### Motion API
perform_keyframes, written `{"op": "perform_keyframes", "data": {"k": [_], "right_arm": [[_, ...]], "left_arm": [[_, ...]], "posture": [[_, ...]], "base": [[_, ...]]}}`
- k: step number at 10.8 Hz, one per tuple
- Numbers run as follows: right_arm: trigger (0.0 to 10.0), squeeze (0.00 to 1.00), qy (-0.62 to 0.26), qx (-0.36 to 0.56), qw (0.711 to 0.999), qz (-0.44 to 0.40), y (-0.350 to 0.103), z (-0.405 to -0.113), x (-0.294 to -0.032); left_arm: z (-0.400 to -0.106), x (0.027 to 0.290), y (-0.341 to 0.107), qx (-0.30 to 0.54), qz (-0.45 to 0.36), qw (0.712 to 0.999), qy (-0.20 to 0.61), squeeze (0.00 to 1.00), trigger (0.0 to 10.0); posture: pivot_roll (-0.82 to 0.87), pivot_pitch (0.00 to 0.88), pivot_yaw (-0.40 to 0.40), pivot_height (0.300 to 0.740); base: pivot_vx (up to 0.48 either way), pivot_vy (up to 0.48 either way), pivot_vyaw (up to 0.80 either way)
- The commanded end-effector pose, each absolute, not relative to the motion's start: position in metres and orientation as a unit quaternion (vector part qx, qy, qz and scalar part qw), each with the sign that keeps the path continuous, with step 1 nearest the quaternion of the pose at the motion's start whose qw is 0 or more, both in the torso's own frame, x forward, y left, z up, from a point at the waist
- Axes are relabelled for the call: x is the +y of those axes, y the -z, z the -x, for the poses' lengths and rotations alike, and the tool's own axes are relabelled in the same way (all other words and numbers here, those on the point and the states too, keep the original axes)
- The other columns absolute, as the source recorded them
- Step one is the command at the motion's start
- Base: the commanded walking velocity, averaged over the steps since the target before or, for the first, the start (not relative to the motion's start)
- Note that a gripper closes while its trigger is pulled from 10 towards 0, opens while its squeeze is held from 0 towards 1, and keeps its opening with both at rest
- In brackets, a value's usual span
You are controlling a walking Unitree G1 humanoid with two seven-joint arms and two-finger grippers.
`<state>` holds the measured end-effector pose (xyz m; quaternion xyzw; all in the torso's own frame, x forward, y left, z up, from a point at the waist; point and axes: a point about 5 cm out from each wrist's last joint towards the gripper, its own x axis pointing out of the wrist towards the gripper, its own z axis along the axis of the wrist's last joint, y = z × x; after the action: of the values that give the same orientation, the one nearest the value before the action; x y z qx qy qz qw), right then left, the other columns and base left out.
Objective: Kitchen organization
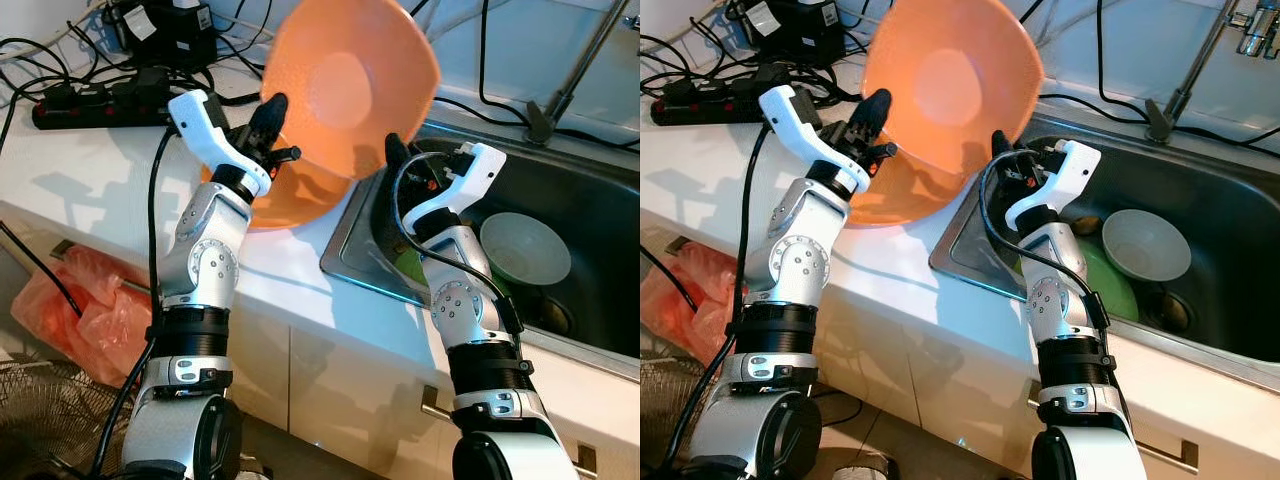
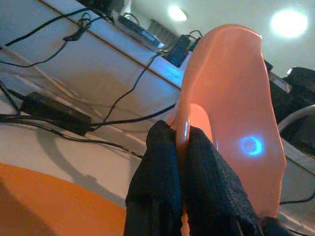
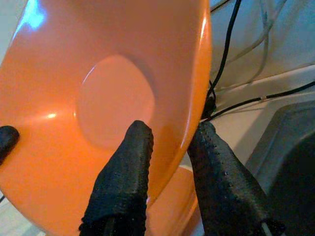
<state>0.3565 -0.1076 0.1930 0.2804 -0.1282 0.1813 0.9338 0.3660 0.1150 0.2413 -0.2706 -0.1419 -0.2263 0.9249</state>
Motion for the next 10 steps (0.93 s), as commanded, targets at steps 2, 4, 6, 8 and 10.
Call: {"op": "perform_keyframes", "data": {"k": [2,4,6,8,10], "right_arm": [[10.0,0.0,-0.188,-0.127,0.93,-0.29,-0.1934,-0.354,-0.1082],[10.0,0.0,-0.187,-0.128,0.929,-0.293,-0.1945,-0.3544,-0.1086],[0.0,0.0,-0.184,-0.132,0.928,-0.297,-0.1957,-0.3549,-0.1104],[0.0,0.0,-0.182,-0.133,0.927,-0.299,-0.1959,-0.3548,-0.1113],[0.0,0.0,-0.181,-0.133,0.925,-0.307,-0.1969,-0.3549,-0.1119]], "left_arm": [[-0.3584,0.104,-0.2539,-0.165,0.266,0.909,0.274,0.0,10.0],[-0.3557,0.0996,-0.2548,-0.164,0.258,0.905,0.296,0.0,10.0],[-0.3549,0.0974,-0.2525,-0.158,0.253,0.906,0.301,0.0,10.0],[-0.3551,0.0979,-0.2512,-0.154,0.249,0.908,0.298,0.0,10.0],[-0.356,0.0976,-0.2479,-0.149,0.228,0.917,0.292,0.0,10.0]], "posture": [[0.22,0.055,-0.027,0.74],[0.22,0.057,-0.026,0.74],[0.22,0.059,-0.026,0.74],[0.22,0.059,-0.027,0.74],[0.22,0.06,-0.028,0.74]], "base": [[0.0,0.0,0.0],[0.0,0.0,0.0],[0.0,0.0,0.0],[0.0,0.0,0.0],[0.0,0.0,0.0]]}}
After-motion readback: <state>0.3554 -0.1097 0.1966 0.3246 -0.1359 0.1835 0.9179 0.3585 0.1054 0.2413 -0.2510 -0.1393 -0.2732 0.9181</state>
